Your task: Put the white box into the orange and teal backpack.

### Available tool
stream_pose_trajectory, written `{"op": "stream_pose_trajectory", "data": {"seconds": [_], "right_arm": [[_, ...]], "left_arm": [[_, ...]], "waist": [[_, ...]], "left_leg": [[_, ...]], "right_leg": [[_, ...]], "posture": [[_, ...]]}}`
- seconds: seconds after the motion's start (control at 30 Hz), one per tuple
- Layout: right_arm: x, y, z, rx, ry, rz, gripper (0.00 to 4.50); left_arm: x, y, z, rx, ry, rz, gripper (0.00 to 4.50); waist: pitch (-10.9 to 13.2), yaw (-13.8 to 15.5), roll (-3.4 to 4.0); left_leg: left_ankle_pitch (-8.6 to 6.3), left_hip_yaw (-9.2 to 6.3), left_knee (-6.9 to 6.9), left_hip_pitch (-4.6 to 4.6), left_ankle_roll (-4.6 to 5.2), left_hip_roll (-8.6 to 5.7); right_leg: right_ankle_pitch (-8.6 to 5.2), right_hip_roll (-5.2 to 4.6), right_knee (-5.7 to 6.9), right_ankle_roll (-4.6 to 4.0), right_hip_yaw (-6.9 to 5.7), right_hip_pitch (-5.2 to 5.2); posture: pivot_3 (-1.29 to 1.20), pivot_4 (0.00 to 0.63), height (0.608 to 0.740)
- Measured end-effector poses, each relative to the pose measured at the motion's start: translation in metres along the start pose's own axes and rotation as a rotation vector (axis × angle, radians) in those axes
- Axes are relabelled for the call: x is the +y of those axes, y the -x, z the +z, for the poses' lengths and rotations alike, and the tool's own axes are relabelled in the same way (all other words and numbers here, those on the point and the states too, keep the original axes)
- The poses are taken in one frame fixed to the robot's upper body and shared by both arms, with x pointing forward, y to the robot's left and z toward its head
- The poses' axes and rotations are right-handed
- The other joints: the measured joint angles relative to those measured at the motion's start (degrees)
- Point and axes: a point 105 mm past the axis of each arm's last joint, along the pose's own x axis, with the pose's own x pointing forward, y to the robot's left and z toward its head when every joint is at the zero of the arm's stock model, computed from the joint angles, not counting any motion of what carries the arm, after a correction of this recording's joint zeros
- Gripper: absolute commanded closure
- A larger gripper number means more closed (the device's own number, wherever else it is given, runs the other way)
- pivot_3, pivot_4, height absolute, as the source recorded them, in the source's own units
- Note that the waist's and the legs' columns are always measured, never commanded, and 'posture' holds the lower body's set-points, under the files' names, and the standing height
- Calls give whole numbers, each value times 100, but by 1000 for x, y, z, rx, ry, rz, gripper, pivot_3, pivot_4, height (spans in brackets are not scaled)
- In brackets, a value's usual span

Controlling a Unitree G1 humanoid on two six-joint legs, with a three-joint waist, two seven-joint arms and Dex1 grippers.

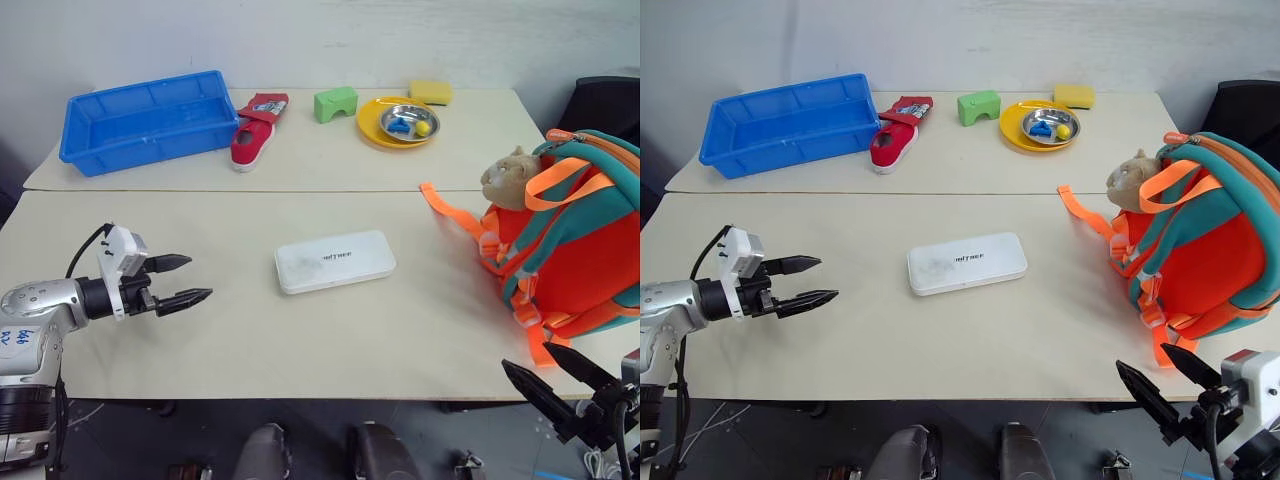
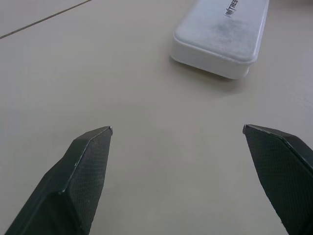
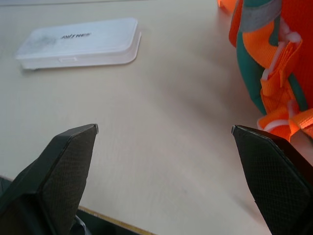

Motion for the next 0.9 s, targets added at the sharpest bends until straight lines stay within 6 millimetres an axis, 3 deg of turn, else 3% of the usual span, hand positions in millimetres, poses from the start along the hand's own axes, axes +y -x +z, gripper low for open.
{"op": "stream_pose_trajectory", "data": {"seconds": [0.77,0.9], "right_arm": [[-4,10,-25,18,15,-28,20],[11,-12,-26,-14,13,50,20]], "left_arm": [[-4,-8,2,18,16,6,0],[-27,-28,10,-21,2,-79,0]], "waist": [[0,-2,0],[0,-2,0]], "left_leg": [[0,0,-1,1,-1,-1],[0,0,3,0,-1,-1]], "right_leg": [[-1,0,0,-1,0,0],[-1,-2,3,-2,0,0]], "posture": [[0,150,740],[0,150,740]]}}
